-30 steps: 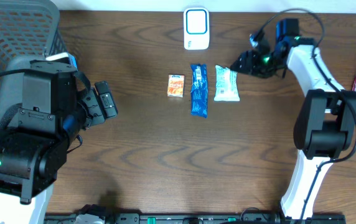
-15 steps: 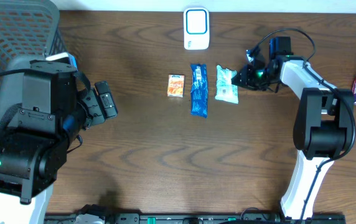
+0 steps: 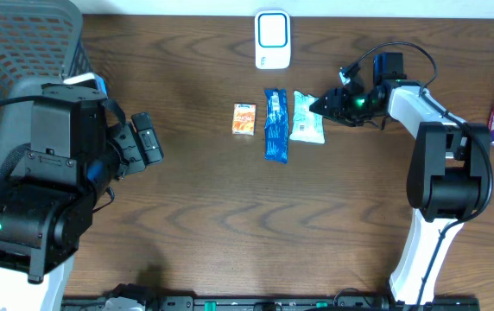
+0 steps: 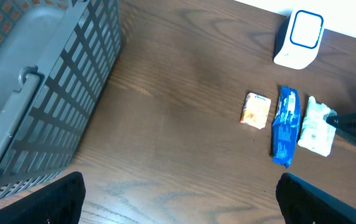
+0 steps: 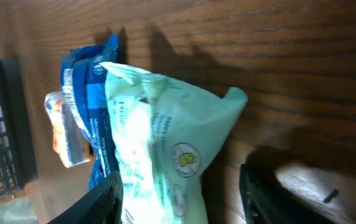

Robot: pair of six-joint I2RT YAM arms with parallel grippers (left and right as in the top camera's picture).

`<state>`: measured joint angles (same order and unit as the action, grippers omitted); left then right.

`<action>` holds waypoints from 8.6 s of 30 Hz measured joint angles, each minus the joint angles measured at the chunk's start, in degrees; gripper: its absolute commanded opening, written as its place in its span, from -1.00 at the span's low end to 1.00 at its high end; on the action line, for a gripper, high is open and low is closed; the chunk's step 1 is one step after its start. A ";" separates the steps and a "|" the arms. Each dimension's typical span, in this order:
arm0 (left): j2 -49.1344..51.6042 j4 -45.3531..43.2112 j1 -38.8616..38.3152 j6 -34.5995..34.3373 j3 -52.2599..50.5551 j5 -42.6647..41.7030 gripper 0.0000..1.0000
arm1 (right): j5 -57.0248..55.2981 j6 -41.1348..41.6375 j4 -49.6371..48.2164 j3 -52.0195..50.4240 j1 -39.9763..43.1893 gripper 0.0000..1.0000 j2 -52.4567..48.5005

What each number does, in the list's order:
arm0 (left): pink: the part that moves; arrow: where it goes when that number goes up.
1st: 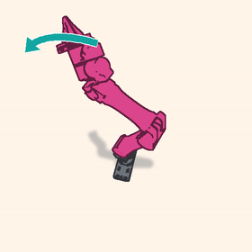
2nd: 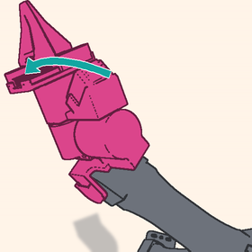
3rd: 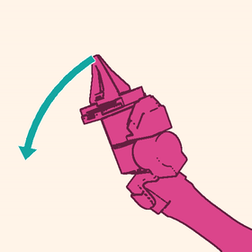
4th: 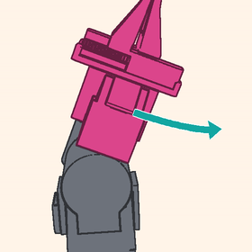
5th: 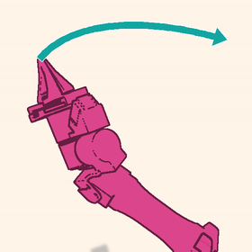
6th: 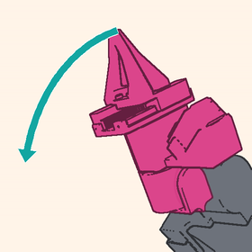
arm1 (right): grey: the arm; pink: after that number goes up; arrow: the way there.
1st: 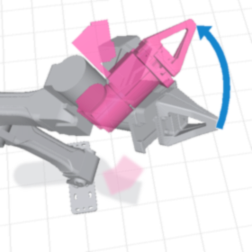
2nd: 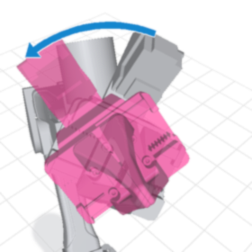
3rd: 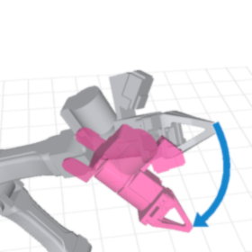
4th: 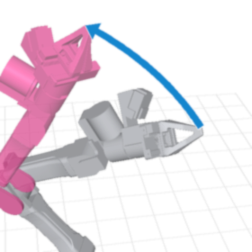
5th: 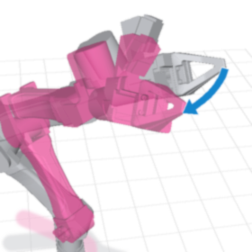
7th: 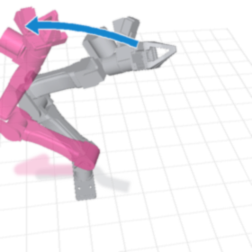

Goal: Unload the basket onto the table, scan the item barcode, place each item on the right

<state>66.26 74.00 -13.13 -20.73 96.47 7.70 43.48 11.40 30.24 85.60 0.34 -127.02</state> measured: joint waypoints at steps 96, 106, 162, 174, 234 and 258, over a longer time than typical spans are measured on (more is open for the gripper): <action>0.00 0.00 0.00 0.00 0.00 -0.02 0.96 | 15.28 -4.70 14.86 18.01 2.54 -0.56 -8.02; 0.00 0.00 0.00 0.00 0.00 -0.02 0.96 | 1.36 -1.73 24.41 17.90 11.56 -0.06 -9.55; 0.00 0.00 0.00 0.00 0.00 0.00 0.96 | -3.04 17.57 -12.26 30.88 -7.19 -0.98 -9.31; 0.00 0.00 0.00 0.00 0.00 -0.02 0.96 | -17.81 25.57 -19.76 30.88 -16.11 -0.98 -9.31; 0.00 0.00 0.00 0.00 0.00 0.00 0.96 | -13.86 -7.89 33.64 21.75 -6.19 0.71 5.53; 0.00 0.00 0.00 0.00 0.00 -0.02 0.96 | -13.05 14.10 7.32 -2.49 -17.84 -0.97 4.11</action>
<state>66.26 74.00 -13.13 -20.73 96.47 7.68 30.44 25.50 37.56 83.11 -17.50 -122.91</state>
